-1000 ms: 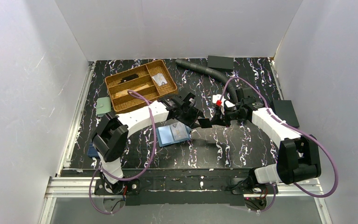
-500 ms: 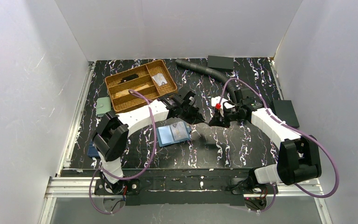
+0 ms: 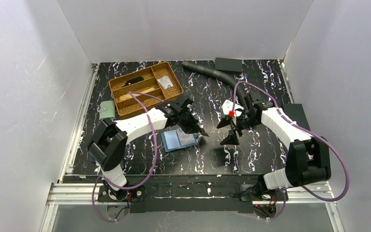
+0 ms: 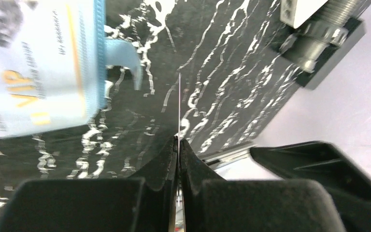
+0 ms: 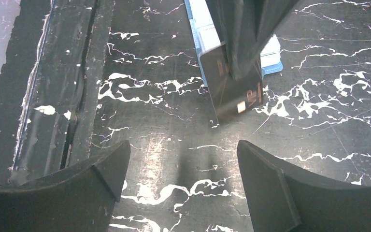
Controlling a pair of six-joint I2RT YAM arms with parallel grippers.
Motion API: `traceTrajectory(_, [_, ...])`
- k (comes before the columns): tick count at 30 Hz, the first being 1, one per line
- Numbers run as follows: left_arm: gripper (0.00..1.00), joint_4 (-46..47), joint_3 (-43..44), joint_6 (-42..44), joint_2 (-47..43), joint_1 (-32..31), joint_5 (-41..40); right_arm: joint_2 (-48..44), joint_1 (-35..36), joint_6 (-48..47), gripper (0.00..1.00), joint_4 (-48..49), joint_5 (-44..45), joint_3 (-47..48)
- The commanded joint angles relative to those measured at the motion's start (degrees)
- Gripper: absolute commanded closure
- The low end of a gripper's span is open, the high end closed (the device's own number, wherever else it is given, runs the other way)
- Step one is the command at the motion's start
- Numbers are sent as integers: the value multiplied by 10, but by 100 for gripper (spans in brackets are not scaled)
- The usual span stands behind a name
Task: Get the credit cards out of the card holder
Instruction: Place the credit card in the storage box.
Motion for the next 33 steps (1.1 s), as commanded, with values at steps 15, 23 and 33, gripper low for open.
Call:
traceTrajectory(15, [100,162,-146,532,-195,134,292,30,-53,-73,8,-90,-27,44])
traceTrajectory(23, [100,128,-133,602,-229,178,323,37,-60,-68,8,-84,-21,41])
traceTrajectory(33, [100,97,-119,645,-251,253,361,44,-64,-66,8,-81,-17,41])
